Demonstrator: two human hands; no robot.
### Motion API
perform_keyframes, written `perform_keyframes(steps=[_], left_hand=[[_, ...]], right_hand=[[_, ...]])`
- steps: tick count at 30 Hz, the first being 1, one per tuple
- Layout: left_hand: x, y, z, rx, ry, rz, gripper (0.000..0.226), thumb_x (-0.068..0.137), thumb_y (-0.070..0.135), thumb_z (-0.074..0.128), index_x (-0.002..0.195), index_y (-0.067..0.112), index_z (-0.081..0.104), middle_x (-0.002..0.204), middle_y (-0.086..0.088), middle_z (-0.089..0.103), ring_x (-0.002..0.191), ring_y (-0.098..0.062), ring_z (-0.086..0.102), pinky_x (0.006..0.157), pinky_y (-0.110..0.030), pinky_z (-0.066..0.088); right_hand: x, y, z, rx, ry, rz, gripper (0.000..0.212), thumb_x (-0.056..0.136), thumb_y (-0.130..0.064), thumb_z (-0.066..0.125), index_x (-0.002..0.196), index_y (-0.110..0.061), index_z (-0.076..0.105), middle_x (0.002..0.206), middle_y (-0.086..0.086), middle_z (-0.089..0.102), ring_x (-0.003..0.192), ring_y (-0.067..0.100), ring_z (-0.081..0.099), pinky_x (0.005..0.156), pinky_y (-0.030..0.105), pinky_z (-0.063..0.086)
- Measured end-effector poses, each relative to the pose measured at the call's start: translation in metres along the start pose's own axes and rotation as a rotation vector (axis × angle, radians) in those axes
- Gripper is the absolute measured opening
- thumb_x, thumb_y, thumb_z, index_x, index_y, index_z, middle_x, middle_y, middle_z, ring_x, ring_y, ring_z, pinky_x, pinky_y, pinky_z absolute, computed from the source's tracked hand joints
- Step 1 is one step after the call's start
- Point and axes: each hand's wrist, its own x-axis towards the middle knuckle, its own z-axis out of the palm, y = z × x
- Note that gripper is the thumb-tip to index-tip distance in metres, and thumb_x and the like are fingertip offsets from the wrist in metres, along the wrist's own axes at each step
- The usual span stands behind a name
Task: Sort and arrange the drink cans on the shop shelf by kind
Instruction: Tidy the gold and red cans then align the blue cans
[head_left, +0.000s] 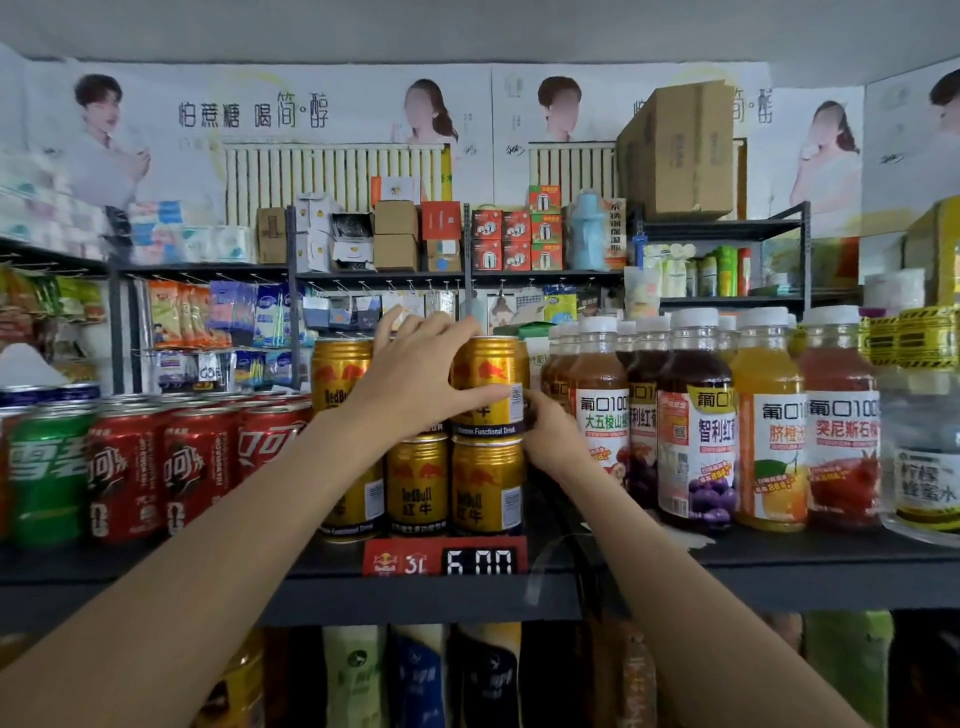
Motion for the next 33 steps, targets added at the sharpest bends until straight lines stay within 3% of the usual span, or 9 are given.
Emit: perform_keyframes(steps=[4,12,17,21,23,26,29,31,33], left_hand=[[0.002,-0.003,0.002,-0.028,0.004,-0.009,0.065,0.074,0.071,0.047,0.124,0.029,0.045,0.123,0.005,0.050,0.125,-0.018,0.038,0.114,-0.040,0.000],[0.001,-0.002,0.004,-0.035,0.016,-0.011,0.061,0.076,0.068,0.049,0.121,0.028,0.046,0.119,0.004,0.050,0.123,-0.018,0.039,0.113,-0.039,0.001],[-0.002,-0.002,0.006,-0.009,0.023,-0.001,0.066,0.080,0.067,0.044,0.131,0.026,0.040,0.132,0.003,0.046,0.128,-0.018,0.036,0.113,-0.041,0.000],[-0.021,-0.010,0.015,-0.082,0.163,0.030,0.058,0.090,0.058,0.039,0.139,0.027,0.033,0.144,0.006,0.036,0.136,-0.014,0.023,0.112,-0.035,-0.004],[-0.033,-0.014,0.020,-0.101,0.289,0.036,0.055,0.090,0.051,0.036,0.139,0.025,0.035,0.144,0.004,0.037,0.136,-0.014,0.024,0.111,-0.034,-0.001],[-0.046,-0.016,0.027,-0.085,0.340,0.018,0.054,0.087,0.038,0.050,0.137,0.020,0.039,0.141,0.000,0.040,0.133,-0.018,0.028,0.111,-0.036,0.006],[-0.052,-0.016,0.033,-0.034,0.293,0.044,0.059,0.081,0.039,0.059,0.135,0.020,0.042,0.141,-0.001,0.040,0.133,-0.021,0.028,0.111,-0.040,0.006],[-0.054,-0.016,0.034,-0.022,0.268,0.029,0.063,0.079,0.040,0.065,0.135,0.020,0.042,0.143,-0.002,0.037,0.134,-0.021,0.025,0.110,-0.040,0.003],[-0.053,-0.013,0.034,-0.012,0.250,0.015,0.067,0.077,0.040,0.067,0.136,0.021,0.041,0.145,-0.003,0.034,0.136,-0.023,0.022,0.110,-0.039,0.001]], right_hand=[[0.004,-0.001,0.003,-0.024,0.059,-0.033,0.031,0.087,-0.012,0.061,0.117,-0.009,0.055,0.114,0.010,0.064,0.107,0.026,0.058,0.088,0.032,0.045],[-0.001,0.000,-0.003,-0.085,0.125,-0.015,0.037,0.085,-0.015,0.064,0.119,-0.005,0.055,0.117,0.012,0.063,0.109,0.026,0.057,0.089,0.030,0.043],[-0.008,-0.007,-0.006,-0.109,0.091,0.005,0.042,0.087,-0.013,0.061,0.127,-0.007,0.048,0.124,0.011,0.058,0.116,0.027,0.053,0.094,0.032,0.041],[-0.028,-0.016,-0.024,0.049,0.183,-0.015,0.041,0.090,-0.021,0.059,0.128,-0.008,0.049,0.124,0.009,0.058,0.110,0.022,0.056,0.088,0.029,0.045],[-0.041,-0.021,-0.025,0.291,0.074,0.015,0.039,0.090,-0.030,0.058,0.124,-0.012,0.051,0.121,0.007,0.059,0.106,0.018,0.057,0.088,0.032,0.049],[-0.057,-0.023,-0.013,0.342,-0.099,0.016,0.066,0.079,-0.039,0.069,0.133,-0.015,0.038,0.118,-0.005,0.055,0.108,0.011,0.054,0.090,0.027,0.047],[-0.063,-0.022,-0.003,0.095,-0.056,-0.104,0.083,0.071,-0.028,0.079,0.137,-0.016,0.030,0.104,-0.016,0.046,0.097,0.001,0.046,0.070,0.005,0.038],[-0.062,-0.021,-0.005,0.075,-0.032,-0.113,0.085,0.069,-0.026,0.081,0.137,-0.014,0.031,0.111,-0.010,0.050,0.097,0.002,0.046,0.072,0.006,0.040],[-0.059,-0.018,-0.008,0.081,-0.032,-0.092,0.084,0.068,-0.024,0.082,0.136,-0.014,0.034,0.119,-0.003,0.055,0.100,0.005,0.048,0.085,0.018,0.044]])
